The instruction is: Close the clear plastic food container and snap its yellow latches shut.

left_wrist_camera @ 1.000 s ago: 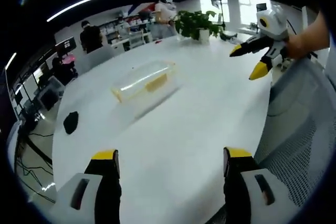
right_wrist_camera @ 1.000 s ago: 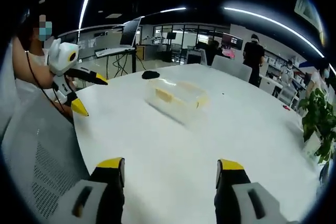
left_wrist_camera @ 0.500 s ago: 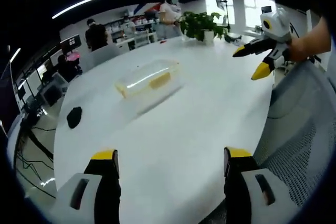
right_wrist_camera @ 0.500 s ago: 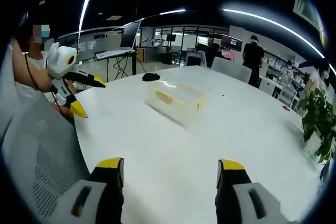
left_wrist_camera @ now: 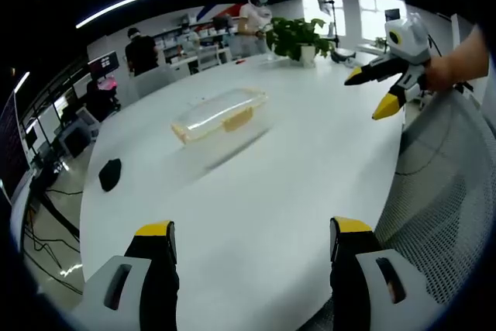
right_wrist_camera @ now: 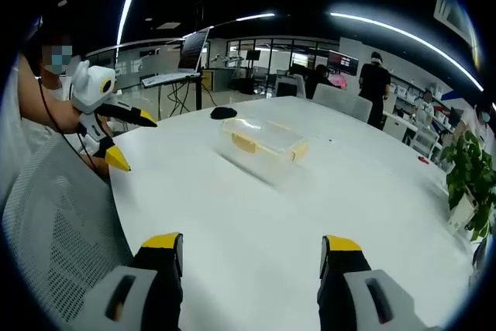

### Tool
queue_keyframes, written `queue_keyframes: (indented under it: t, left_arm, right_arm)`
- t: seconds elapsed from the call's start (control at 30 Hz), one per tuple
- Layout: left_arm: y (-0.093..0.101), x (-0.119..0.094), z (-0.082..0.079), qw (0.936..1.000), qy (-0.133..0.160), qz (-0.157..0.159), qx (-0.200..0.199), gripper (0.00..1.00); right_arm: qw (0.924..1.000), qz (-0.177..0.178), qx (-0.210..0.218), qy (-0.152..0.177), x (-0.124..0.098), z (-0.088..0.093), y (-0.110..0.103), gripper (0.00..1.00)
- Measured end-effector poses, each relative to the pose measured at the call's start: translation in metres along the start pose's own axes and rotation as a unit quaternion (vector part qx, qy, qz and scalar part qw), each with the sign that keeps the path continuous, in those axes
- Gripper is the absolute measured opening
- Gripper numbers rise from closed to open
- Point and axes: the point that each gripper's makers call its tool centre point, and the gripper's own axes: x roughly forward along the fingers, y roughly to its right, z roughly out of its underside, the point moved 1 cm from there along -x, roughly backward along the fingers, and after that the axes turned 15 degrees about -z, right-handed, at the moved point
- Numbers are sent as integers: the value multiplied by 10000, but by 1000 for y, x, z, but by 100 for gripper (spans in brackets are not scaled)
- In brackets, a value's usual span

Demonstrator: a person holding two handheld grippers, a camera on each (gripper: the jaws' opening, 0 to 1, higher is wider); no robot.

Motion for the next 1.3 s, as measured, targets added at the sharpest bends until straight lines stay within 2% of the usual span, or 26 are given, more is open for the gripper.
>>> queue_keyframes:
  t: [1.3]
  left_arm:
    - [-2,0,3,10000,-17,50,-7,78]
  right_arm:
    - [10000,-38,22,1,2,1,-1,70]
